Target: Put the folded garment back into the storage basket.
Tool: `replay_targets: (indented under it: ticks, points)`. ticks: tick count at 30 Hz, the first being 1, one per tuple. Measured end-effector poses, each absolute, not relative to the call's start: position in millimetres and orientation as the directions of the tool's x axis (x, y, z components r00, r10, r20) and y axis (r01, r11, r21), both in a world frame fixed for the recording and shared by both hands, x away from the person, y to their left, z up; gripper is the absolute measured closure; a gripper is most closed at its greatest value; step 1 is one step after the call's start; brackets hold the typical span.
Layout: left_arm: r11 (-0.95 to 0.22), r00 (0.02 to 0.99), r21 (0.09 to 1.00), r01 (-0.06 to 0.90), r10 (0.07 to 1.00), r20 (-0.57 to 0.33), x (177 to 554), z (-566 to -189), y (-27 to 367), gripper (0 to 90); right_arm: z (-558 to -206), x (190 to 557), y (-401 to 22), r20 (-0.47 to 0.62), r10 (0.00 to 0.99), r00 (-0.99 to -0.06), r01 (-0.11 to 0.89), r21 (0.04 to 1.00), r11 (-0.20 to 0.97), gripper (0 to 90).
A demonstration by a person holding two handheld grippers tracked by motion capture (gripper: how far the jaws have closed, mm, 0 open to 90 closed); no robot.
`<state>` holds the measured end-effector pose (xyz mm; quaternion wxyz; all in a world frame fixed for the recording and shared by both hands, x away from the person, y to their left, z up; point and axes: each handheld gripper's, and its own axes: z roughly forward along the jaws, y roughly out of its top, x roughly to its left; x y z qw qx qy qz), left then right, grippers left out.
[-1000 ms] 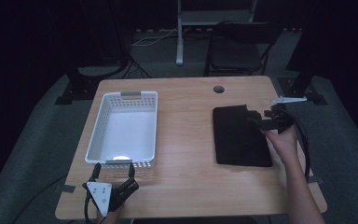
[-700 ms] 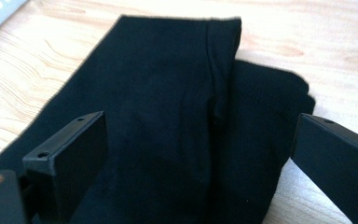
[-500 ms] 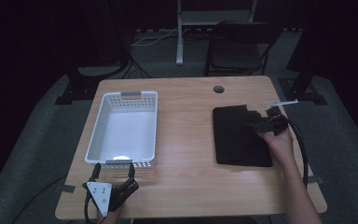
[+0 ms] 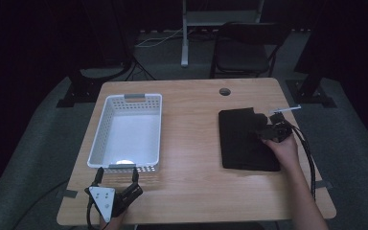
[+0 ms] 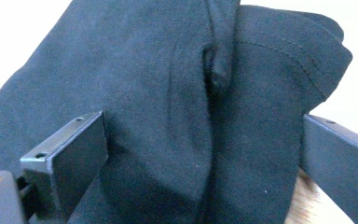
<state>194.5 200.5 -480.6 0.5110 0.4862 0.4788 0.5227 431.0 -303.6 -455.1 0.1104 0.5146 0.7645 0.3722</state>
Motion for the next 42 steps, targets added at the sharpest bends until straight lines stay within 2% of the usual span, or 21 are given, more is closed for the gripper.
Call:
replay_targets:
  ticks: [5,13,21,26,27,29,31,37,42]
  points:
    - [-0.020,-0.005,0.997,-0.068,1.000,0.019,194,-481,201,1.3,-456,430,-296,0.154,0.878,-0.452,0.694,0.680,0.238,0.0]
    - [-0.020,-0.005,0.997,-0.068,1.000,0.020,194,-481,201,1.3,-454,427,-291,0.141,0.894,-0.426,0.722,0.649,0.242,2.7]
    - [-0.020,-0.005,0.998,-0.068,1.000,0.020,195,-481,200,1.3,-450,422,-290,0.154,0.894,-0.422,0.725,0.649,0.230,15.5]
    - [-0.020,-0.005,0.997,-0.068,1.000,0.020,195,-481,200,1.3,-449,419,-290,0.188,0.884,-0.428,0.728,0.652,0.213,32.4]
    - [-0.020,-0.005,0.997,-0.068,1.000,0.020,195,-481,200,1.3,-449,419,-290,0.188,0.884,-0.428,0.728,0.652,0.213,32.4]
    - [-0.020,-0.005,0.997,-0.068,1.000,0.020,195,-481,200,1.3,-450,418,-295,0.237,0.868,-0.437,0.726,0.662,0.185,45.1]
    - [-0.020,-0.005,0.998,-0.067,1.000,0.020,195,-481,200,1.3,-452,416,-297,0.265,0.858,-0.439,0.723,0.671,0.163,50.6]
    - [-0.020,-0.006,0.998,-0.067,1.000,0.020,195,-481,200,1.3,-455,413,-298,0.310,0.845,-0.435,0.724,0.679,0.124,58.6]
    - [-0.021,-0.006,0.998,-0.066,1.000,0.021,195,-481,201,1.3,-454,411,-296,0.347,0.827,-0.443,0.726,0.680,0.103,61.6]
